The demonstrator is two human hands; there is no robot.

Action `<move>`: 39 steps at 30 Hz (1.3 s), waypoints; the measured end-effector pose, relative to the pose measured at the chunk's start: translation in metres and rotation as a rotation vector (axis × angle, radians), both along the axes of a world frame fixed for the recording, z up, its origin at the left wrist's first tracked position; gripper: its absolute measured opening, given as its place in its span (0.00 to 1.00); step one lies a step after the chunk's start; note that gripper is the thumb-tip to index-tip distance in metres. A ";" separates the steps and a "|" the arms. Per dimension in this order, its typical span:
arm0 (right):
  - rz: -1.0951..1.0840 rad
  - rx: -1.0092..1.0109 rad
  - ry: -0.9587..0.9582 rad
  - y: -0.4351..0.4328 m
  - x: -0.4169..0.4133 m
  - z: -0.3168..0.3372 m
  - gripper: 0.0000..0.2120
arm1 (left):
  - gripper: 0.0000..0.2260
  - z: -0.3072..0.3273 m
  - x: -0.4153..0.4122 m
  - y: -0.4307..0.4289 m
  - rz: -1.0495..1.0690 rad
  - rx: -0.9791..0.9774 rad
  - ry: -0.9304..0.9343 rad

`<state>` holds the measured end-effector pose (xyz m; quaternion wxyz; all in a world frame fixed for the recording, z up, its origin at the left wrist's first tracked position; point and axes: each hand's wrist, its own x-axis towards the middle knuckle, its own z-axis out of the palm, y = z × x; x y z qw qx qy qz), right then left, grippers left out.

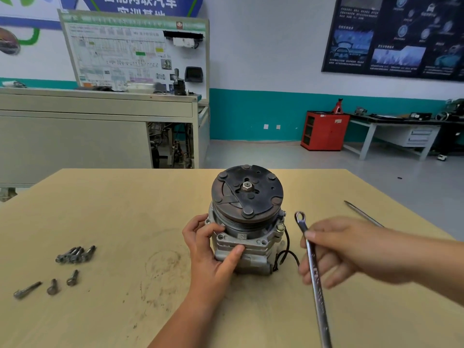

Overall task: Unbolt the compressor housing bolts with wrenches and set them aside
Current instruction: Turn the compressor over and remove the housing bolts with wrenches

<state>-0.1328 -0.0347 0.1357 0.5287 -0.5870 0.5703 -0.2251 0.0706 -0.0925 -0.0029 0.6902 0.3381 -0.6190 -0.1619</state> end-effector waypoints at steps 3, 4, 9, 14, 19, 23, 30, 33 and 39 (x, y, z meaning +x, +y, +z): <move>0.034 0.049 -0.070 0.011 0.011 -0.010 0.13 | 0.20 0.000 0.000 0.001 0.006 -0.001 -0.004; 0.028 0.058 -0.087 0.010 0.012 -0.009 0.13 | 0.20 0.000 0.000 0.001 0.005 0.001 -0.004; -0.004 0.061 -0.160 0.004 0.020 -0.005 0.12 | 0.20 0.000 0.000 -0.001 0.011 -0.011 -0.015; 0.160 0.102 0.129 -0.008 0.016 0.012 0.13 | 0.20 0.000 0.001 0.000 0.017 -0.001 -0.019; 0.388 -0.315 0.933 -0.045 -0.003 0.054 0.11 | 0.20 0.001 0.000 -0.001 0.018 -0.011 -0.010; 0.475 -0.387 0.925 -0.057 -0.014 0.061 0.07 | 0.20 0.000 0.000 -0.001 0.012 -0.013 -0.011; 0.293 0.096 0.016 -0.011 -0.016 0.026 0.10 | 0.20 -0.001 0.000 -0.002 0.007 -0.002 -0.013; 0.182 0.160 -0.197 0.003 0.006 0.007 0.09 | 0.20 0.001 0.000 -0.001 -0.002 -0.005 -0.004; 0.085 0.135 -0.209 0.000 0.026 -0.004 0.11 | 0.19 0.002 0.002 0.001 0.000 0.026 -0.012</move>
